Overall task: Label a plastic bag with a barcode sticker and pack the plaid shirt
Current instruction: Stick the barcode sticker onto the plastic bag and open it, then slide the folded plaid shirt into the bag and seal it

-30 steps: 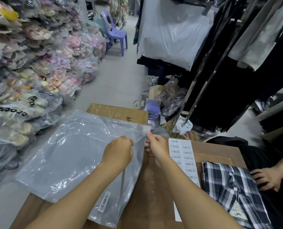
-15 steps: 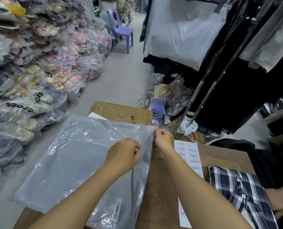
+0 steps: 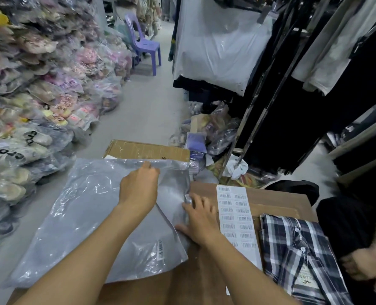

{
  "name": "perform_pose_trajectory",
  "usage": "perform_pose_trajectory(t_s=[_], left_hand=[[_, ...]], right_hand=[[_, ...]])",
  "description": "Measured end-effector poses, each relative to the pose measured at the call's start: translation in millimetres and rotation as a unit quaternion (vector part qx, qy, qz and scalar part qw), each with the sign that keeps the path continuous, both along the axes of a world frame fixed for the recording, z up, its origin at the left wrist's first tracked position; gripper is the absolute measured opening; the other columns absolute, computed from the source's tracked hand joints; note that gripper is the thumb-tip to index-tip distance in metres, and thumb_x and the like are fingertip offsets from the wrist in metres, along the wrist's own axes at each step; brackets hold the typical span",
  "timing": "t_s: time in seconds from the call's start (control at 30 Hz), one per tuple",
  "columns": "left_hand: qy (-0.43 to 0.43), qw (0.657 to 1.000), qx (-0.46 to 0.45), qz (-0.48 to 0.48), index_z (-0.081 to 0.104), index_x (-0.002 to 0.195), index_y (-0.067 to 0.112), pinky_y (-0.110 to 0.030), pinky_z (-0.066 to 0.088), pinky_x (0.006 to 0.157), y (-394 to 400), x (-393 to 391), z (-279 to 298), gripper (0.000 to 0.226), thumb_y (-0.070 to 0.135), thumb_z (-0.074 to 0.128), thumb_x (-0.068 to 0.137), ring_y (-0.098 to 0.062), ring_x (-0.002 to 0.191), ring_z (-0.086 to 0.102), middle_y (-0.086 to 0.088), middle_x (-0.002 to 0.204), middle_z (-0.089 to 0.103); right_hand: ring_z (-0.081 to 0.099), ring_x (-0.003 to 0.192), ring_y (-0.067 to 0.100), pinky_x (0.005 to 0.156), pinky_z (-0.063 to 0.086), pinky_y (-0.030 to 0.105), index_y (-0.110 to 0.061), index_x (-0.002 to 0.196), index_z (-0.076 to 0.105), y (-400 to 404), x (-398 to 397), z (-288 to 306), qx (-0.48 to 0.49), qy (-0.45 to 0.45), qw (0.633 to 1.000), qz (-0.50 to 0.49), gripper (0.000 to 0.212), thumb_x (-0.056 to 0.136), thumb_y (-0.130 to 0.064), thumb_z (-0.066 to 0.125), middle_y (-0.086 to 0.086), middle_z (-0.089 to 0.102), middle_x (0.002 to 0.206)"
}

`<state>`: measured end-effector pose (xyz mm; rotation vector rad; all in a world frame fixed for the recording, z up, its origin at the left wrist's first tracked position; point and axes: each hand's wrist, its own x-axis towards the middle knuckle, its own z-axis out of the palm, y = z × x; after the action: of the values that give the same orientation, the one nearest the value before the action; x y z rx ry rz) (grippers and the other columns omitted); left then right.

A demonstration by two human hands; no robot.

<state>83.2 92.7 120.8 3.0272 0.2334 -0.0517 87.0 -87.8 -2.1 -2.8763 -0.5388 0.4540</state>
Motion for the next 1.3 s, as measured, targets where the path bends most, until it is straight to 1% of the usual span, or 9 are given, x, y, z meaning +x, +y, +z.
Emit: perform_pose_trajectory(t_s=[0.2,0.43,0.57,0.73,0.8,0.87,0.93,1.07,1.3], left_hand=[[0.067,0.992,-0.027,-0.100,0.064,0.116,0.020,-0.041,0.050,0.083,-20.2,-4.5,-17.3,0.032,0.012,0.047,0.090,-0.035,0.105,0.062,-0.008,0.123,0.059],[0.150,0.972,0.031,-0.178,0.060,0.120,0.019,-0.040,0.051,0.079,-77.1,-18.9,-66.5,0.031,0.034,0.049,0.095,-0.034,0.103,0.065,-0.008,0.117,0.058],[0.130,0.963,-0.096,-0.214,0.065,0.112,0.020,-0.032,0.044,0.067,-134.5,-19.3,-73.2,0.034,0.043,0.045,0.097,-0.028,0.100,0.065,-0.006,0.115,0.066],[0.238,0.892,-0.364,-0.125,0.070,0.102,0.016,-0.029,0.046,0.082,-216.7,-17.4,-80.6,0.027,0.037,0.056,0.096,-0.022,0.104,0.062,0.002,0.103,0.064],[0.287,0.854,-0.432,-0.041,0.058,0.069,0.017,-0.032,0.050,0.081,-242.4,-18.7,-88.4,0.034,0.041,0.058,0.093,-0.023,0.087,0.063,-0.003,0.085,0.061],[0.313,0.830,-0.460,0.036,0.042,0.060,0.017,-0.031,0.046,0.070,-260.8,-19.7,-94.8,0.044,0.042,0.061,0.090,-0.022,0.066,0.054,-0.009,0.069,0.050],[0.325,0.818,-0.466,0.089,0.051,0.072,0.012,-0.031,0.044,0.063,-273.5,-18.0,-98.7,0.036,0.042,0.063,0.088,-0.024,0.064,0.053,-0.009,0.070,0.053],[0.343,0.793,-0.480,0.151,0.055,0.109,0.003,-0.034,0.057,0.067,-288.4,-13.3,-99.7,0.047,0.041,0.069,0.085,-0.029,0.092,0.068,-0.016,0.107,0.066],[0.346,0.774,-0.494,0.191,0.060,0.097,0.002,-0.035,0.056,0.062,-299.5,-14.9,-98.1,0.029,0.018,0.078,0.081,-0.028,0.082,0.069,-0.015,0.095,0.072]], right_hand=[[0.036,0.131,0.027,0.108,0.035,0.043,-0.024,0.128,0.061,-4.4,-0.2,4.8,0.097,0.031,0.994,-0.030,0.053,0.085,-0.054,0.064,-0.001,0.044,0.142],[0.057,0.107,0.020,0.092,0.047,0.033,-0.016,0.113,0.065,-87.8,0.5,30.2,0.285,0.001,0.929,-0.234,0.024,0.093,-0.029,0.063,0.003,0.057,0.119],[0.060,0.097,0.022,0.079,0.048,0.033,-0.014,0.106,0.065,-171.0,-9.2,29.9,0.265,-0.036,0.894,-0.361,0.018,0.093,-0.026,0.062,0.001,0.057,0.108],[0.059,0.110,0.030,0.087,0.050,0.041,-0.018,0.114,0.066,-260.1,-36.5,24.1,0.175,-0.082,0.853,-0.485,0.034,0.091,-0.042,0.063,0.007,0.064,0.116],[0.055,0.116,0.034,0.093,0.050,0.048,-0.019,0.117,0.065,-285.5,-49.5,24.9,0.131,-0.104,0.831,-0.531,0.036,0.092,-0.045,0.061,0.008,0.063,0.122],[0.053,0.120,0.035,0.096,0.048,0.050,-0.019,0.121,0.064,-306.5,-59.9,23.6,0.131,-0.099,0.812,-0.560,0.040,0.092,-0.047,0.060,0.010,0.062,0.127],[0.051,0.125,0.036,0.100,0.046,0.051,-0.016,0.130,0.059,-323.7,-66.5,17.2,0.148,-0.053,0.802,-0.576,0.052,0.092,-0.051,0.059,0.011,0.059,0.133],[0.055,0.124,0.031,0.100,0.046,0.041,-0.010,0.137,0.052,-339.3,-72.1,10.9,0.203,0.026,0.787,-0.582,0.064,0.092,-0.055,0.059,0.011,0.061,0.135],[0.062,0.112,0.023,0.089,0.048,0.034,-0.008,0.124,0.059,-335.2,-72.7,7.0,0.261,0.053,0.771,-0.578,0.062,0.084,-0.054,0.071,0.004,0.065,0.124]])
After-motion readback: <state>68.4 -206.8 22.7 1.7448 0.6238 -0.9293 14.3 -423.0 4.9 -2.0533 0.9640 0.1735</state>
